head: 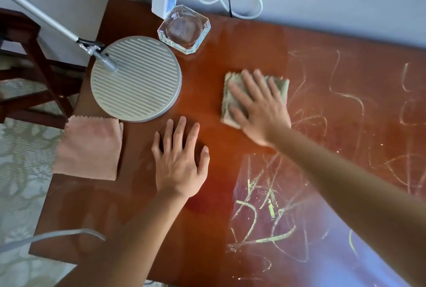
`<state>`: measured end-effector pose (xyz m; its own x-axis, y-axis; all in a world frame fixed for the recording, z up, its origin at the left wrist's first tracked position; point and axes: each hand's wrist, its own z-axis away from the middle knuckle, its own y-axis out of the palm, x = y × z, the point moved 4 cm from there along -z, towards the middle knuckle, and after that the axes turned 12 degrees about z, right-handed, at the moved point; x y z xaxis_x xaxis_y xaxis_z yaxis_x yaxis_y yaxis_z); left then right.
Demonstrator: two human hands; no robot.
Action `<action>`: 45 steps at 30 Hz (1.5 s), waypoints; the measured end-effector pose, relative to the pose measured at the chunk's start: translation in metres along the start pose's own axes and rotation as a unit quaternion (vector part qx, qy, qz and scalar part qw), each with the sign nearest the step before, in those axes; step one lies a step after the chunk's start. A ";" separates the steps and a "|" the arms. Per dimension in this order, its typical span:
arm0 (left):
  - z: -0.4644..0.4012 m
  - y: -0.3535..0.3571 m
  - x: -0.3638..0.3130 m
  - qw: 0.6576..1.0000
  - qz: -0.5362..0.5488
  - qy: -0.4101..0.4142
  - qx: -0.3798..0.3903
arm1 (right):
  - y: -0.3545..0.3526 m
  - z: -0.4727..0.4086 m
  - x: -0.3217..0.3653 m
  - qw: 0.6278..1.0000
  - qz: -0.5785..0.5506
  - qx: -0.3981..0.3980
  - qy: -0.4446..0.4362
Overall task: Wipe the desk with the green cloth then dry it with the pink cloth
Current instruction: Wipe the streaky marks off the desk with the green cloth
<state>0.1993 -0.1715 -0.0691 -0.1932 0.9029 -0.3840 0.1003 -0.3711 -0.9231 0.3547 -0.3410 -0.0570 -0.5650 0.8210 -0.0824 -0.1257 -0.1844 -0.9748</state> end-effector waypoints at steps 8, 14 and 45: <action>0.000 0.002 0.001 1.000 -0.008 0.003 -0.012 | -0.019 -0.097 -0.069 0.990 -0.036 -0.011 0.139; 0.000 -0.001 -0.001 1.000 -0.006 -0.002 -0.005 | -0.001 -0.002 -0.008 0.996 -0.031 -0.010 0.079; 0.000 -0.001 -0.002 1.000 -0.002 0.003 -0.019 | -0.014 -0.058 0.008 0.996 -0.029 -0.018 0.078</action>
<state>0.1996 -0.1725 -0.0671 -0.1880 0.9060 -0.3793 0.1373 -0.3582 -0.9235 0.3991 -0.3008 -0.0562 -0.4242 0.9040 -0.0543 -0.1239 -0.1173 -0.9853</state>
